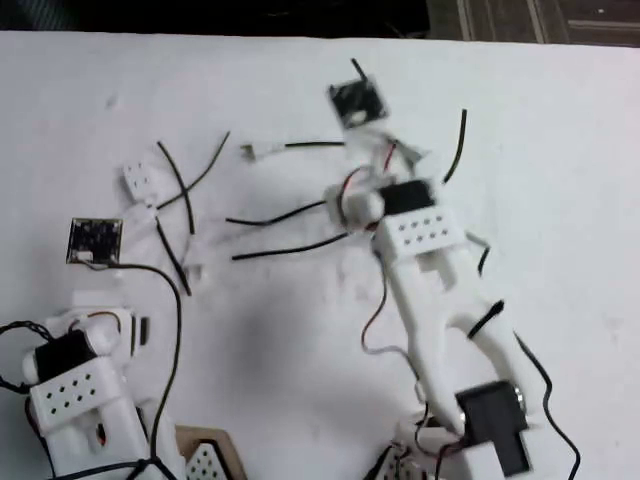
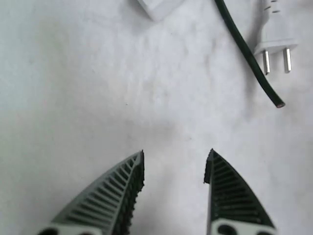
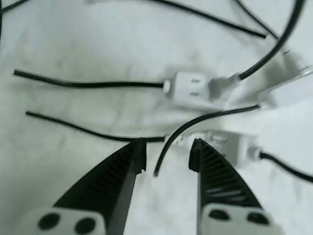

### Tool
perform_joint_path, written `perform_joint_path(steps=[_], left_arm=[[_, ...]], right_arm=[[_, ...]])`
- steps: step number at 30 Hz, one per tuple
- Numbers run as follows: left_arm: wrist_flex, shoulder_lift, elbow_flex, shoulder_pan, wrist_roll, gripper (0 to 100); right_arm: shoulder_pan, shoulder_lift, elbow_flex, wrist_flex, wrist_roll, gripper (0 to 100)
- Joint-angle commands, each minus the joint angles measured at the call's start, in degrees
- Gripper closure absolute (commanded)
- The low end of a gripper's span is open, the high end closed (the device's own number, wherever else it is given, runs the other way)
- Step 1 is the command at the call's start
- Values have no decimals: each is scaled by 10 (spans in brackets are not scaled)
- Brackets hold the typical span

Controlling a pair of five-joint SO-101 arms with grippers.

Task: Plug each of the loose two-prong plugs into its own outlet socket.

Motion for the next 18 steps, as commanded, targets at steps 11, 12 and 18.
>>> perform_joint_path(steps=[11,12,18], left_arm=[[24,-5,-131,-39,6,786],[40,-4,-162,-38,6,786],[119,130,-346,2,3,786]], right_arm=[[-58,-97,164,-36,-127,851],[-55,-97,178,-53,-127,851],[-21,-98,230,-138,-127,851]])
